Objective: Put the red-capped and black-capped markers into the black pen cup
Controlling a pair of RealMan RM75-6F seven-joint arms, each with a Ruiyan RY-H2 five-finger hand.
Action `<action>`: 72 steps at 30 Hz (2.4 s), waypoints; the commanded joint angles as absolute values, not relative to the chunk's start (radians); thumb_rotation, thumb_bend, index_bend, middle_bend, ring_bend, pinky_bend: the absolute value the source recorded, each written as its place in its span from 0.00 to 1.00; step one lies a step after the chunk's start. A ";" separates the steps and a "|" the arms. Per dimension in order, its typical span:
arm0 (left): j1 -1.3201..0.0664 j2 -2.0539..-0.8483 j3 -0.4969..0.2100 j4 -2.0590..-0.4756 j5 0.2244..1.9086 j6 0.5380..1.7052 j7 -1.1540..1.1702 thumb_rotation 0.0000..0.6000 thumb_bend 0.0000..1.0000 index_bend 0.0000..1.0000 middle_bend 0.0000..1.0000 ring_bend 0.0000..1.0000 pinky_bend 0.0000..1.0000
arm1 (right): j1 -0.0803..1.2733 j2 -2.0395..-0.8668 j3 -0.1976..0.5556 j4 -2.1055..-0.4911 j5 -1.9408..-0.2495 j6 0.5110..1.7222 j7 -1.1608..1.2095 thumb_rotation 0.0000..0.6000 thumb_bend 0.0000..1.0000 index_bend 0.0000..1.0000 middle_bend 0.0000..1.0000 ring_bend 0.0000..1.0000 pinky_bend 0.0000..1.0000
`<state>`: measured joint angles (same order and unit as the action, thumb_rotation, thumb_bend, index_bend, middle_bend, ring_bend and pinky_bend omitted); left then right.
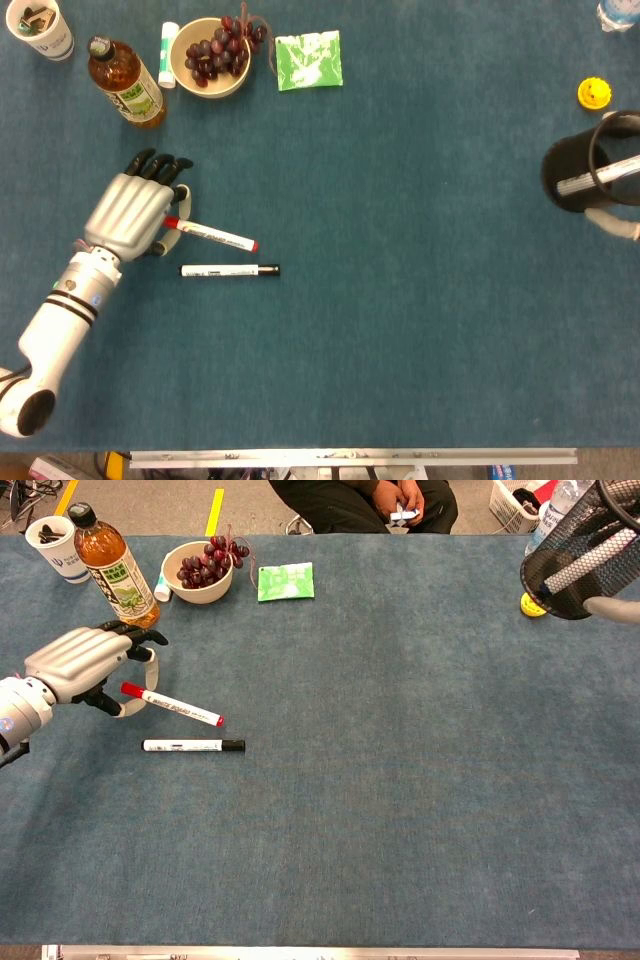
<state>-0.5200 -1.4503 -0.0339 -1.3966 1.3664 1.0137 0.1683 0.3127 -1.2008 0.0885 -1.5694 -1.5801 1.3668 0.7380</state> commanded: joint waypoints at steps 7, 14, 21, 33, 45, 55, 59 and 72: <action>-0.486 -1.321 -0.067 -1.530 1.424 1.152 0.173 1.00 0.33 0.58 0.16 0.11 0.09 | 0.351 -1.217 0.075 -1.592 -1.578 1.292 0.711 1.00 0.36 0.48 0.43 0.29 0.22; -0.459 -1.243 -0.082 -1.622 1.473 1.248 0.188 1.00 0.33 0.58 0.16 0.11 0.09 | 0.403 -1.208 0.076 -1.661 -1.559 1.196 0.670 1.00 0.36 0.48 0.43 0.29 0.22; -0.444 -1.190 -0.087 -1.687 1.519 1.301 0.211 1.00 0.33 0.58 0.16 0.11 0.09 | 0.466 -1.235 0.091 -1.705 -1.520 1.094 0.612 1.00 0.37 0.48 0.43 0.29 0.22; -0.437 -1.162 -0.095 -1.713 1.566 1.340 0.232 1.00 0.33 0.58 0.16 0.11 0.09 | 0.583 -1.348 0.120 -1.731 -1.424 0.927 0.441 1.00 0.37 0.48 0.43 0.29 0.23; -0.450 -1.172 -0.111 -1.711 1.601 1.353 0.243 1.00 0.33 0.58 0.16 0.11 0.09 | 0.668 -1.470 0.148 -1.696 -1.315 0.846 0.249 1.00 0.37 0.48 0.43 0.29 0.23; -0.468 -1.192 -0.106 -1.701 1.646 1.348 0.282 1.00 0.33 0.58 0.16 0.11 0.09 | 0.736 -1.576 0.187 -1.659 -1.187 0.800 0.133 1.00 0.37 0.48 0.43 0.29 0.23; -0.476 -1.198 -0.099 -1.688 1.675 1.343 0.310 1.00 0.33 0.58 0.16 0.11 0.09 | 0.760 -1.615 0.202 -1.646 -1.135 0.796 0.094 1.00 0.37 0.48 0.43 0.29 0.23; -0.493 -1.246 -0.084 -1.633 1.740 1.348 0.356 1.00 0.33 0.58 0.17 0.11 0.09 | 0.807 -1.683 0.237 -1.629 -1.019 0.803 0.016 1.00 0.37 0.48 0.43 0.29 0.23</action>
